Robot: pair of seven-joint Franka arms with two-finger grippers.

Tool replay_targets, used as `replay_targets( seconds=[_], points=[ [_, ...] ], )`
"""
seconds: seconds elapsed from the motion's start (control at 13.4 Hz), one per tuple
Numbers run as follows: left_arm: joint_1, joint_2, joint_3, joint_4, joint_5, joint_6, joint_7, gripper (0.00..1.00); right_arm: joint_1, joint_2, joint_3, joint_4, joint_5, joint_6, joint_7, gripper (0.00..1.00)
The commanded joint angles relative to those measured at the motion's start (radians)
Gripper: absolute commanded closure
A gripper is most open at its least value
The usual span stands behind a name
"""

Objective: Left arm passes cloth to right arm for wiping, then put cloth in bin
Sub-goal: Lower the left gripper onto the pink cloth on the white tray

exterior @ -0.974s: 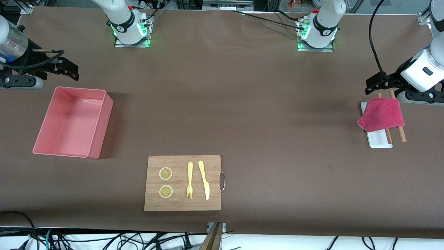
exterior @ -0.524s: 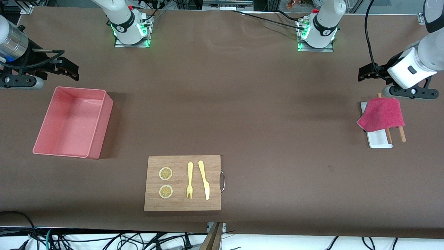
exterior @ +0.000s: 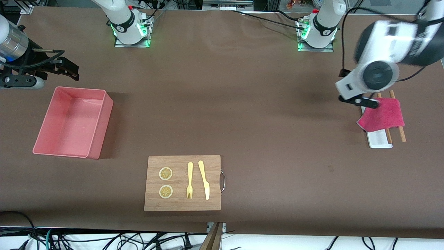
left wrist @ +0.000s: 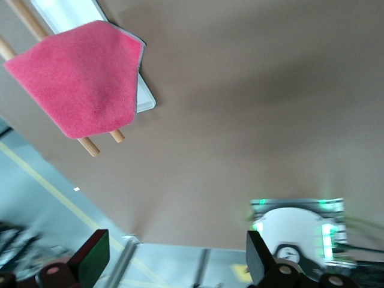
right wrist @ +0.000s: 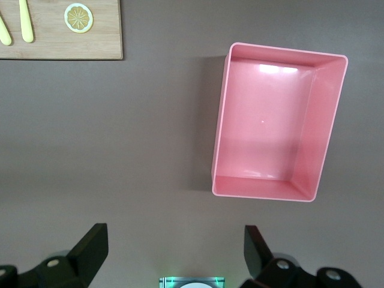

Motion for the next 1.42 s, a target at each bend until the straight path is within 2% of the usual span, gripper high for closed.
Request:
replay_targets(
  seconds=[0.0,0.15,0.37,0.45,0.6,0.82,1.05,1.35],
  points=[
    [-0.021,-0.011,-0.001,-0.169,0.126,0.124,-0.003,0.00,0.004,-0.005,-0.001,0.012,-0.005,-0.010,0.001,0.00],
    [-0.006,-0.011,0.001,-0.290,0.270,0.266,-0.003,0.00,0.004,-0.004,-0.001,0.012,-0.007,-0.007,0.001,0.00],
    [-0.002,0.029,0.013,-0.384,0.458,0.388,-0.013,0.00,0.004,-0.004,-0.001,0.012,-0.007,-0.007,0.001,0.00],
    [0.008,0.023,0.043,-0.421,0.502,0.445,-0.028,0.00,0.003,-0.004,-0.001,0.012,-0.007,-0.005,0.001,0.00],
    [0.014,0.024,0.074,-0.446,0.613,0.467,-0.052,0.00,0.004,-0.004,-0.001,0.012,-0.007,-0.005,0.001,0.00],
    [0.014,0.029,0.073,-0.453,0.624,0.464,-0.051,0.00,0.004,-0.004,-0.001,0.012,-0.005,-0.007,0.001,0.00],
    [0.015,0.138,0.070,-0.452,0.651,0.471,-0.054,0.00,0.004,-0.004,-0.001,0.012,-0.005,-0.005,0.001,0.00],
    [0.015,0.202,0.074,-0.452,0.851,0.502,-0.045,0.00,0.006,-0.004,0.000,0.012,-0.005,-0.004,0.001,0.00]
  ],
)
